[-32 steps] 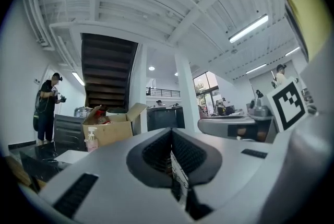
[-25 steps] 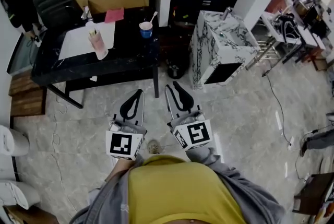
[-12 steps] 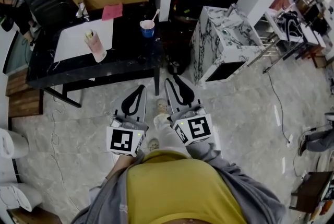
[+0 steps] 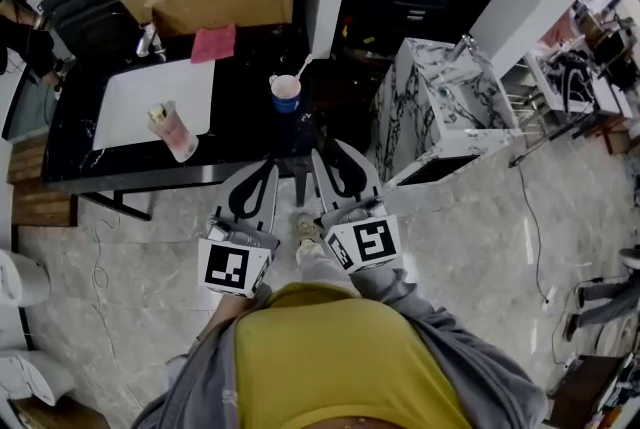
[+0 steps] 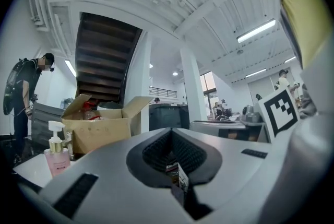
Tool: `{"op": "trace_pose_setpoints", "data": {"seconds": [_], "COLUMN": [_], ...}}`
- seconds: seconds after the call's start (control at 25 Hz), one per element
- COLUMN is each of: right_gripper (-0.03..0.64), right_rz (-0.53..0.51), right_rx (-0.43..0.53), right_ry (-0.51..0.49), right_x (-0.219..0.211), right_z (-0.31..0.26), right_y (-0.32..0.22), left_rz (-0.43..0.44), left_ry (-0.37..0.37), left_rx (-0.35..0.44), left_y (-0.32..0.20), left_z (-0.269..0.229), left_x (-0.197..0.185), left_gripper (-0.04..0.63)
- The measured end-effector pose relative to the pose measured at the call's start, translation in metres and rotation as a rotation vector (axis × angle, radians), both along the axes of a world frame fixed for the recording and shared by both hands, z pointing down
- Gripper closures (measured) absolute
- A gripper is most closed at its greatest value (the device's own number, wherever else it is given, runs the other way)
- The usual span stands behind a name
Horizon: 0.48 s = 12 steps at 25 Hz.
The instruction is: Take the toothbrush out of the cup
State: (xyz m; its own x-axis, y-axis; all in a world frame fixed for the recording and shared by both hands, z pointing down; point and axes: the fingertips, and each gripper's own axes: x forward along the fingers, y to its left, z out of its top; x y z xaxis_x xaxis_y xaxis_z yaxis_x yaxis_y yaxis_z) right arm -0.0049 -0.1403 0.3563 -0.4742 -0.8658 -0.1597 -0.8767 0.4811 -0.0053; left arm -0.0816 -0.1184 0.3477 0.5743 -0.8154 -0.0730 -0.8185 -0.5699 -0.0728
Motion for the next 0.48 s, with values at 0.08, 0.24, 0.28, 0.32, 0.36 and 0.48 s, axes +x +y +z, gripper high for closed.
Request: {"op": "trace_pose_setpoints", "data": {"seconds": [0.08,0.24,0.28,0.32,0.36,0.48], "right_gripper": [0.508,0.500,0.497,0.495,0.494,0.491], "right_rz": [-0.014,-0.043,-0.056,-0.070,-0.085,-0.118], "right_rx": [-0.002,-0.030,-0.033,-0.035,-0.038,-0.054], "right_ry": [0.007,0.012,0.013,0.017,0.023,0.031], "right_x": [0.002,0.009,0.009,0.009,0.008,0.006], "right_z": [0.003,0.017,0.021,0.026,0.031,0.047], "right_y": [-0.031,-0.092,-0.106,-0.118,-0.130,-0.160], "left_rz": [-0.007,-0.032,-0.037,-0.041,-0.042,-0.049], "left_ry": [0.005,0.001,0.002,0.005,0.006,0.007], "left_rx": [-0.012,-0.037,-0.041,-0.046,-0.049,-0.063], "left_y": [-0.029,-0.083,-0.096,-0.108,-0.120,-0.149], "left_z": [-0.001,0.003,0.005,0.008,0.011,0.019], "left_x": [0.004,0.012,0.013,0.014,0.014,0.015], "left_gripper": [0.592,0.592,0.592,0.592,0.592,0.592]}}
